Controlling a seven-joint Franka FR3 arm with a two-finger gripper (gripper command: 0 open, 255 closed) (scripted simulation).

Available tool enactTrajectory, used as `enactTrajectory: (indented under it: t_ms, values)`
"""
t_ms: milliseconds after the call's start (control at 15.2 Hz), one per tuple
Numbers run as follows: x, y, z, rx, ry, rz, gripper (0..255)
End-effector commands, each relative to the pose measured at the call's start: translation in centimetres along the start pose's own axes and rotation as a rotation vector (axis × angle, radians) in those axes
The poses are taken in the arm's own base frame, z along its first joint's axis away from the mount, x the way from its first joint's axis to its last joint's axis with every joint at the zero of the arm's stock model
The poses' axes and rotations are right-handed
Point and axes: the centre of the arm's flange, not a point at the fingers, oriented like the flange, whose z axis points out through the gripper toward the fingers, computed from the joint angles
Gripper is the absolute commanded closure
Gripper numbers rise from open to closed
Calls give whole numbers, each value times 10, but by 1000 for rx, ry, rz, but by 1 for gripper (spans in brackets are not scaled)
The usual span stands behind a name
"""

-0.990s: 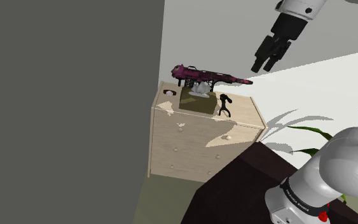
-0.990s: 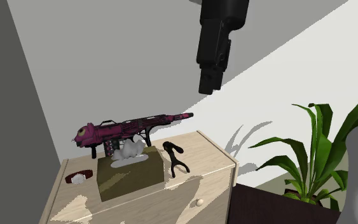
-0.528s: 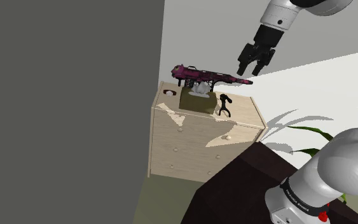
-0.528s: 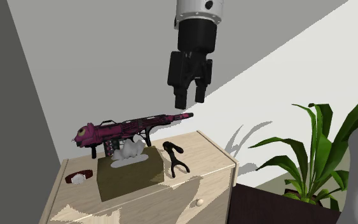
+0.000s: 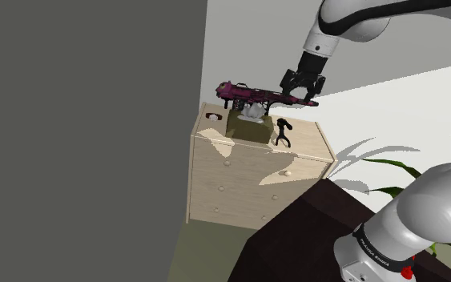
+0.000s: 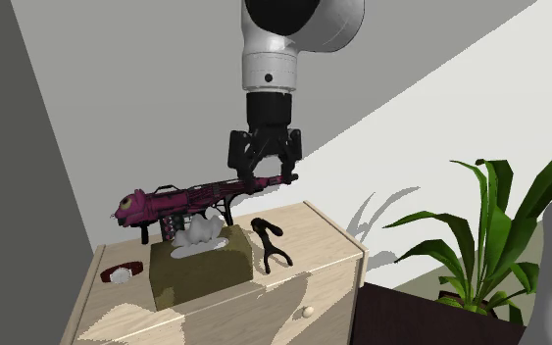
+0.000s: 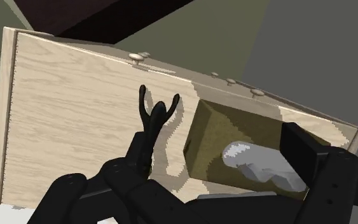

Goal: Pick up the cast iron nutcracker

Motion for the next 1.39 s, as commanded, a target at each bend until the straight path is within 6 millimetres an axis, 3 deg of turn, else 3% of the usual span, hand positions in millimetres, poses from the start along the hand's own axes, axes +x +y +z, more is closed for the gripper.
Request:
enactTrajectory:
  t_ms: [0, 660, 1188, 1320]
  values:
    - [23, 10, 16, -2, -15, 63, 0]
    - [114, 75, 101, -11, -90, 365, 0]
    - [122, 84, 143, -11, -95, 384, 0]
    - [122, 84, 146, -11, -95, 384, 0]
